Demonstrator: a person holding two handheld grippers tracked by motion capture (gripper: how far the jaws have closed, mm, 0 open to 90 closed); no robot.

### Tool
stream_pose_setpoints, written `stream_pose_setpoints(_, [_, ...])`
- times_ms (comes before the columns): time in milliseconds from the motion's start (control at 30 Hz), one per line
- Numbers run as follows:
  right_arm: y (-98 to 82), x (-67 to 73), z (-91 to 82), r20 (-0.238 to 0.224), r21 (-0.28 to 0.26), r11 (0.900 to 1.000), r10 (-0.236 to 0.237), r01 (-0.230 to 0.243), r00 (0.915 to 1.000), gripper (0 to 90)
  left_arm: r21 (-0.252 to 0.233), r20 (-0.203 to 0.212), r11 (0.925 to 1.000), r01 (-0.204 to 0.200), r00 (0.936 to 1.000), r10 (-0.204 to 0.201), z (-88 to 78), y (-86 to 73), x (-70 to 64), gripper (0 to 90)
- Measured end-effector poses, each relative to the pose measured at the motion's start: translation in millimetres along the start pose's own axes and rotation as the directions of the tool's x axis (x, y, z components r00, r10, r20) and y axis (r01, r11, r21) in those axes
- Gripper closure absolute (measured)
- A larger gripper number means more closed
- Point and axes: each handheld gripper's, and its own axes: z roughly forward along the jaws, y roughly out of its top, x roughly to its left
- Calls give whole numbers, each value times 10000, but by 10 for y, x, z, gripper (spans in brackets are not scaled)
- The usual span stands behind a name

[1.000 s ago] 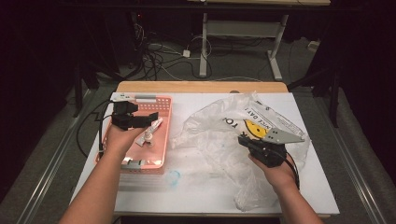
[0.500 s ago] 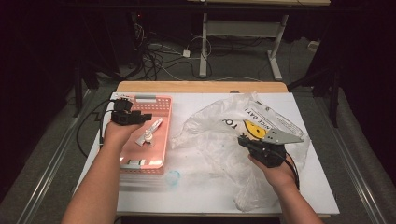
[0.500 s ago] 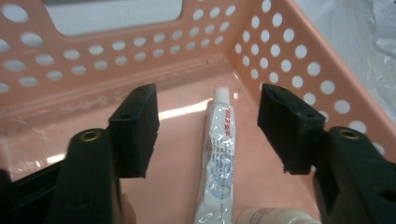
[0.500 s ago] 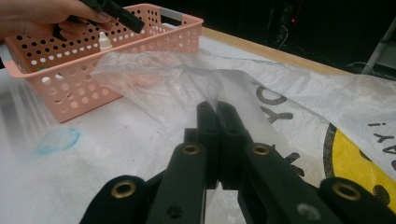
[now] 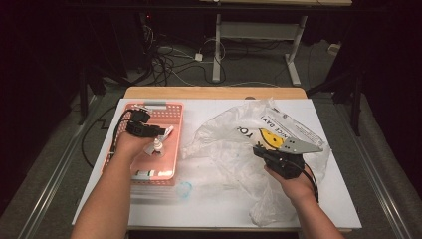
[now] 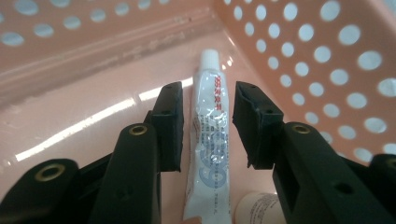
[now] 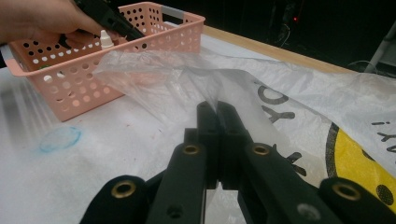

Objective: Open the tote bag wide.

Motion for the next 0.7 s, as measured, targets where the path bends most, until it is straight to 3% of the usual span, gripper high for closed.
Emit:
stream_pose_setpoints(267, [-10, -9, -3, -39, -5, 10000, 67, -67, 10000, 900, 474, -176, 9988, -82, 9998, 91, 63, -4, 14, 630])
stream_pose_setpoints(700, [-17, -19, -7, -31, 3, 10000, 87, -87, 10000, 900, 497, 200, 9985, -212, 9996, 202, 108, -18, 8, 643])
